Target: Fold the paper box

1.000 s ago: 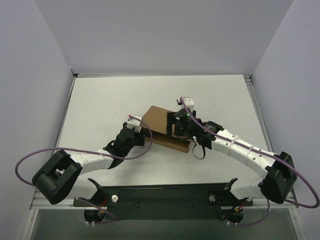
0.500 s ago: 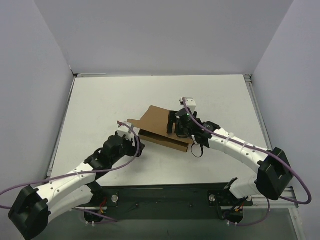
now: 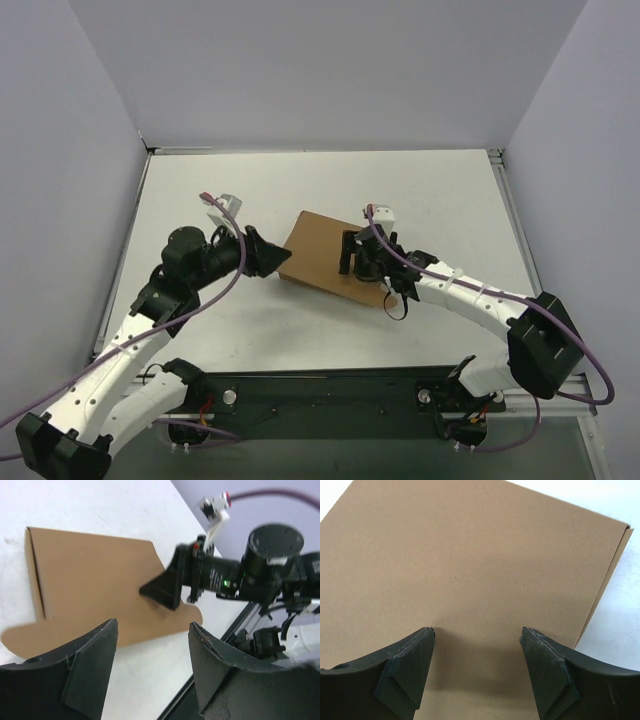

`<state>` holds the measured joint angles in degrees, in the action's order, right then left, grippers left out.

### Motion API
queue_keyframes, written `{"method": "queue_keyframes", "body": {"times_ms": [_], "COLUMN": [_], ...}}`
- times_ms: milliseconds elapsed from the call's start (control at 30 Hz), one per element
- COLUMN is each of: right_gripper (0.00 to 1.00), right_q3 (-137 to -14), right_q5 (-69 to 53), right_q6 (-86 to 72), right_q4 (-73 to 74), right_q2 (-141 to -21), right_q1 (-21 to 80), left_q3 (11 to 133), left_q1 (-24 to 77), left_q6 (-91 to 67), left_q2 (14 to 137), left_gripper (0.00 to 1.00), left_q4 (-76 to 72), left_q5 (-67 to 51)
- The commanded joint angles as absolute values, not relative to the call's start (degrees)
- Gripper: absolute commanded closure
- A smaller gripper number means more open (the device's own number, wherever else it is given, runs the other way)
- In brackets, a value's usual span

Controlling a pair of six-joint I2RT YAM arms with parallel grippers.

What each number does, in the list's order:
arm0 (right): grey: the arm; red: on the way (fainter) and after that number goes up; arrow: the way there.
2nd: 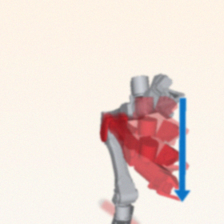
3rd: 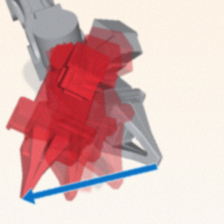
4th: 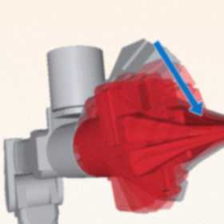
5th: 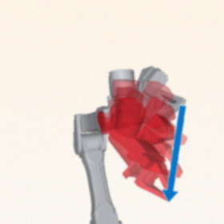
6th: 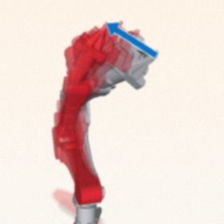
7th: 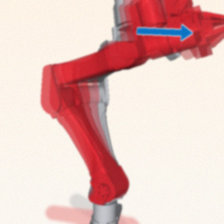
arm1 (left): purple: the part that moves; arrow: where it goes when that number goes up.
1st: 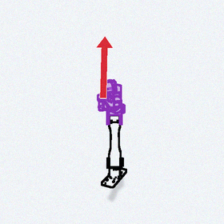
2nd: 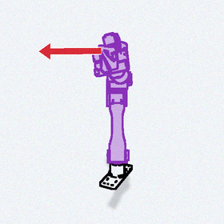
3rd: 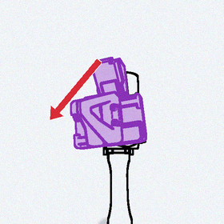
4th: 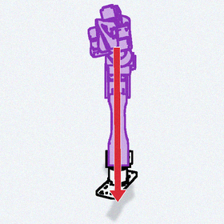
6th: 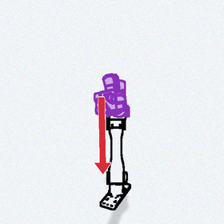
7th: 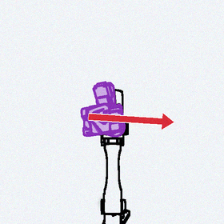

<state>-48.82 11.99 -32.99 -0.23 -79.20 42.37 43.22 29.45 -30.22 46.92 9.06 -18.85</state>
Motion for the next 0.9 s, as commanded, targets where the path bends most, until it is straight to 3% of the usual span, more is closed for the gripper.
{"method": "queue_keyframes", "body": {"times_ms": [0,233,567,833,867], "right_gripper": [0.28,0.28,0.28,0.28,0.24], "right_q3": [-46.2,-45.4,-43.9,-43.9,-44.1], "right_q5": [13.0,13.4,12.5,11.5,11.2], "right_q6": [-33.4,-33.4,-33.4,-33.0,-32.9], "right_q4": [2.0,1.8,0.9,1.0,1.4], "right_q2": [-80.4,-81.6,-82.9,-82.4,-81.8], "right_q1": [42.0,42.1,42.2,42.7,42.7], "left_q3": [44.6,41.0,42.6,41.7,41.7], "left_q1": [22.0,21.4,25.2,30.6,30.4], "left_q6": [-34.3,-35.0,-22.9,-19.2,-19.6], "left_q2": [53.3,70.1,85.2,87.2,85.8], "left_gripper": [0.33,0.40,0.46,0.49,0.48], "left_q4": [0.5,-16.9,-12.5,-9.0,-9.1], "left_q5": [-29.4,-27.4,-10.1,-1.6,-1.9]}}
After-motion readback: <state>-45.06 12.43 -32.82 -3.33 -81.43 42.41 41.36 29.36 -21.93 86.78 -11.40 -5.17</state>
